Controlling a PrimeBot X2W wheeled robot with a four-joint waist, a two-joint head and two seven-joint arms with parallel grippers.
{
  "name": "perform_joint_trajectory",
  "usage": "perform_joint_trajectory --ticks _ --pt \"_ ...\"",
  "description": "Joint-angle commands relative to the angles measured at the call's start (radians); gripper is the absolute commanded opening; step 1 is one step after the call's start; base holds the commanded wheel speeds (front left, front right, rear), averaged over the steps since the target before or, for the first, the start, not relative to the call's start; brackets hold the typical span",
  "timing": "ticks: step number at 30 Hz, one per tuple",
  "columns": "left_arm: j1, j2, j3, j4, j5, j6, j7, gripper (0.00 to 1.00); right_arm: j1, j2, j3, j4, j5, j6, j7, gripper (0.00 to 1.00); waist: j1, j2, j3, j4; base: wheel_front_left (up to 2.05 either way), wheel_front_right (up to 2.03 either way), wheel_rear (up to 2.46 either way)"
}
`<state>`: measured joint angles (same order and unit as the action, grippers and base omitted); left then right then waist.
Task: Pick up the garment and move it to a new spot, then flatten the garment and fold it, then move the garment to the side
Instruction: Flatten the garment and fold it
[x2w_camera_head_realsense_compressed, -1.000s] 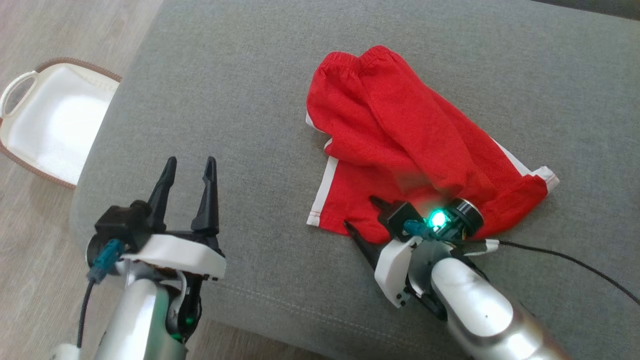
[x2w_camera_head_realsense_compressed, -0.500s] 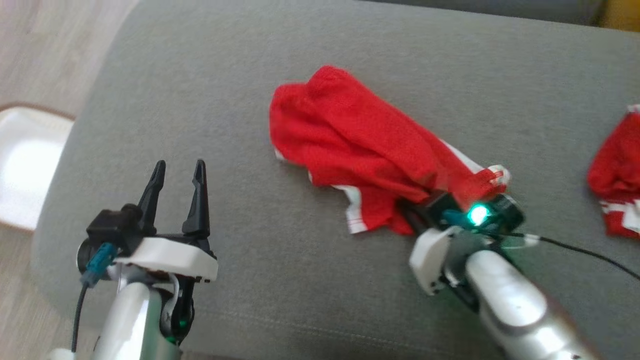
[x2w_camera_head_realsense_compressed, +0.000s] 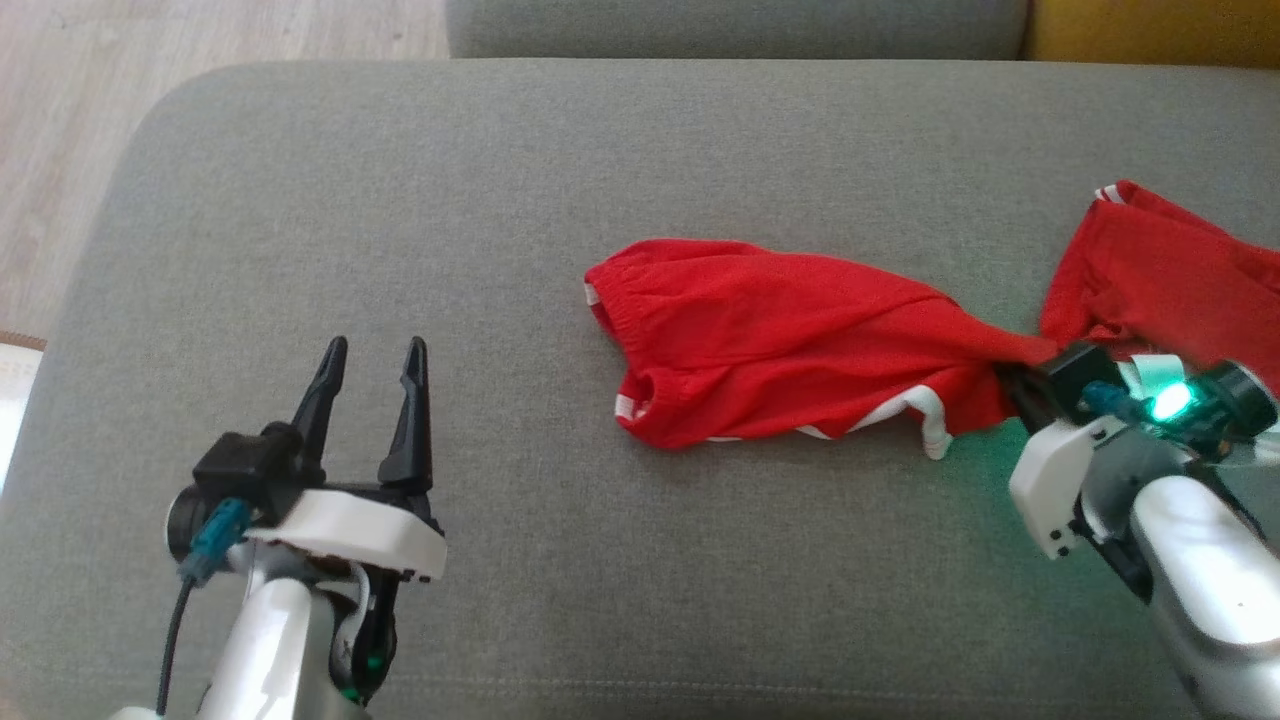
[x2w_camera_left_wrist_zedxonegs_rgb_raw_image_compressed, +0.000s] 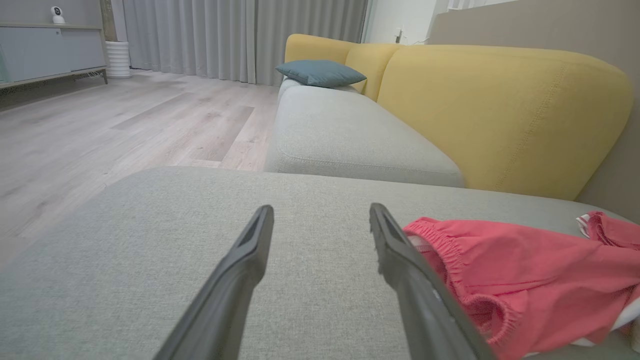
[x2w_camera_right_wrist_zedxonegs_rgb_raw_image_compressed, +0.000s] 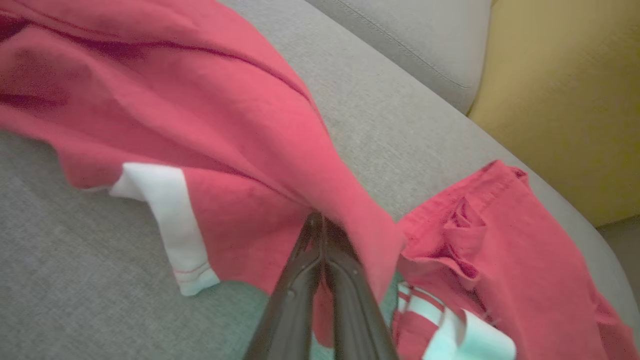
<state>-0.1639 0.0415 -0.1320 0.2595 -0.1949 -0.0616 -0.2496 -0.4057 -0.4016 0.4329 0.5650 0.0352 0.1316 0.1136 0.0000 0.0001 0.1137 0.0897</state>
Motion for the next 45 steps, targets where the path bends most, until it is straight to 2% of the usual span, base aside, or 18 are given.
perform_joint_trajectory --ticks 1,2,3,8,11,12,18,21,23,26,30,39,42,45 --pt "-0.022 0.009 0.022 -0.034 0.002 0.001 -0.012 1.0 -0.022 -0.021 -0.005 -0.034 0.008 -0.001 0.006 0.0 0.0 -0.0001 -0.002 -0.004 0.0 0.0 0.0" --pt "-0.021 0.009 0.021 -0.034 0.002 0.002 -0.012 1.0 -0.02 -0.023 -0.014 -0.036 0.012 -0.001 0.009 0.0 0.0 -0.0001 -0.003 -0.006 0.0 0.0 0.0" --pt "-0.02 0.009 0.019 -0.033 0.002 0.002 -0.012 1.0 -0.017 -0.019 -0.025 -0.038 0.021 -0.001 0.009 1.0 0.0 -0.0001 -0.004 -0.007 0.0 0.0 0.0" --pt "-0.014 0.009 0.014 -0.031 0.003 0.003 -0.012 1.0 0.003 0.005 -0.068 -0.045 0.033 -0.001 0.008 1.0 0.0 -0.0001 -0.012 -0.01 0.0 0.0 0.0" --pt "-0.01 0.009 0.015 -0.032 0.006 0.004 -0.012 1.0 0.027 0.039 -0.129 -0.071 0.033 -0.001 -0.009 1.0 0.0 -0.0001 -0.018 -0.018 0.0 0.0 0.0" --pt "-0.009 0.009 0.019 -0.035 0.007 0.005 -0.012 1.0 0.049 0.078 -0.185 -0.104 0.04 -0.001 -0.025 1.0 0.0 -0.0001 -0.02 -0.028 0.0 0.0 0.0" --pt "-0.006 0.009 0.01 -0.046 0.006 0.001 -0.012 1.0 0.145 0.225 -0.353 -0.258 0.032 -0.001 -0.103 1.0 0.0 -0.0001 -0.026 -0.065 0.0 0.0 0.0" --pt "-0.008 0.009 -0.001 -0.053 -0.002 0.003 -0.012 1.0 0.229 0.318 -0.445 -0.376 0.029 -0.001 -0.173 1.0 0.0 -0.0001 -0.03 -0.083 0.0 0.0 0.0" --pt "-0.009 0.009 -0.007 -0.055 -0.005 0.002 -0.012 1.0 0.277 0.34 -0.464 -0.424 0.032 -0.001 -0.204 1.0 0.0 -0.0001 -0.03 -0.089 0.0 0.0 0.0" --pt "-0.008 0.009 -0.015 -0.056 -0.013 0.0 -0.012 1.0 0.346 0.35 -0.475 -0.467 0.07 -0.001 -0.254 1.0 0.0 -0.0001 -0.028 -0.097 0.0 0.0 0.0" --pt "-0.008 0.009 -0.025 -0.056 -0.021 -0.005 -0.012 1.0 0.407 0.351 -0.444 -0.461 0.108 -0.001 -0.307 1.0 0.0 -0.0001 -0.02 -0.103 0.0 0.0 0.0" --pt "-0.036 0.012 -0.06 -0.027 0.007 -0.037 -0.012 1.0 0.381 0.351 -0.444 -0.422 0.126 -0.001 -0.34 1.0 0.0 -0.0001 0.009 -0.105 0.0 0.0 0.0" --pt "-0.062 0.037 -0.121 0.012 0.051 -0.053 -0.012 1.0 0.368 0.351 -0.45 -0.417 0.126 -0.001 -0.345 1.0 0.0 -0.0001 0.026 -0.105 0.0 0.0 0.0" --pt "-0.103 0.09 -0.228 0.079 0.118 -0.064 -0.012 1.0 0.356 0.351 -0.449 -0.412 0.124 -0.001 -0.347 1.0 0.0 -0.0001 0.042 -0.111 0.0 0.0 0.0"
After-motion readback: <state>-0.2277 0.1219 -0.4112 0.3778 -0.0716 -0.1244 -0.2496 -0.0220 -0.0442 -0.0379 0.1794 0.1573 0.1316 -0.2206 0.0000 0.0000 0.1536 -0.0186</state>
